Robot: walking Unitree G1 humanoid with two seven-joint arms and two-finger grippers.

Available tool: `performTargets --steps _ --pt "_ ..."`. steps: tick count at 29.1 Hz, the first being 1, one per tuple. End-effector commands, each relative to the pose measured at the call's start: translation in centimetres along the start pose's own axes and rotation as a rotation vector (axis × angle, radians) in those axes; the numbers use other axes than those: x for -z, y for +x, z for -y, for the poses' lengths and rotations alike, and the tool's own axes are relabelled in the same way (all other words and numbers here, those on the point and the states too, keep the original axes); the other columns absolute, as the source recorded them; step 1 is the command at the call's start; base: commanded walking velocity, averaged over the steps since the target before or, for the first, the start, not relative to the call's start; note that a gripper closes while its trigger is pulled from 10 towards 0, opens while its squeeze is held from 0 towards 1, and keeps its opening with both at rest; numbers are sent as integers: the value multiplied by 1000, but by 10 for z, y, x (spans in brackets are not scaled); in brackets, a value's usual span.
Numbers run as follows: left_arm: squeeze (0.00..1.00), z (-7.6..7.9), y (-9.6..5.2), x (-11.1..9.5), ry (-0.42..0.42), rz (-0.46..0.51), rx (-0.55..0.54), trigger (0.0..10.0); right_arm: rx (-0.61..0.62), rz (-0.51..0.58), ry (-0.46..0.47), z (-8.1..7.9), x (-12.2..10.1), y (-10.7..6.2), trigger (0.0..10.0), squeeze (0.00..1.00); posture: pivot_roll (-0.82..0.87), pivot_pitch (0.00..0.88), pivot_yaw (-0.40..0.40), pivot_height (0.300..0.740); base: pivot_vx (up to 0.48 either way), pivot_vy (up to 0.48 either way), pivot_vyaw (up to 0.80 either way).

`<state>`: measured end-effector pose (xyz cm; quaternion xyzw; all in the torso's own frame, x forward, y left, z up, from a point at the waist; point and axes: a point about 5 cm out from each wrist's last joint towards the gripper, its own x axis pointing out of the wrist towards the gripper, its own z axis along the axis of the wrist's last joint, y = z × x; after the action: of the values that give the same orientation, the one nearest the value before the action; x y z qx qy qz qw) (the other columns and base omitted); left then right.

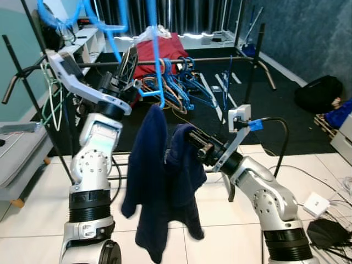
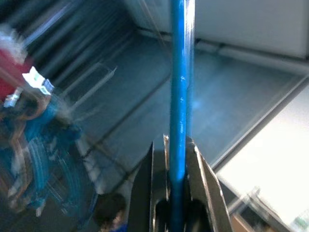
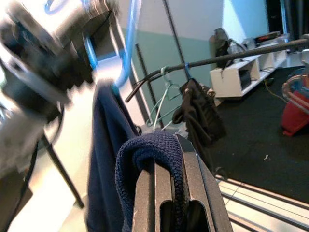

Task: Hang hanger

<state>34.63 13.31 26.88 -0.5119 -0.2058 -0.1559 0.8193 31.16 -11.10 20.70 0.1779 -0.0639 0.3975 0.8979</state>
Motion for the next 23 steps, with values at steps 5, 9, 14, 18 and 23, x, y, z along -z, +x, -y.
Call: performTargets --steps 5,9,14,18,23 --pt "0 -6 -8 11 -167 46 -129 10000 41 115 48 3 -15 3 0 0 -39 7 41 735 0 0 0" --pt "0 7 -7 17 -242 73 -131 10000 40 159 86 1 -19 5 0 0 -30 10 36 735 0 0 0" --pt "0 28 -5 31 -339 62 -108 10000 26 178 104 -2 -20 11 0 0 -27 11 35 735 0 0 0" --pt "0 55 -6 50 -467 17 -55 10000 5 190 114 -7 -21 19 0 0 -25 11 32 735 0 0 0" --pt "0 75 -12 66 -578 -67 23 10000 -12 199 120 -10 -22 25 0 0 -26 14 31 735 0 0 0"
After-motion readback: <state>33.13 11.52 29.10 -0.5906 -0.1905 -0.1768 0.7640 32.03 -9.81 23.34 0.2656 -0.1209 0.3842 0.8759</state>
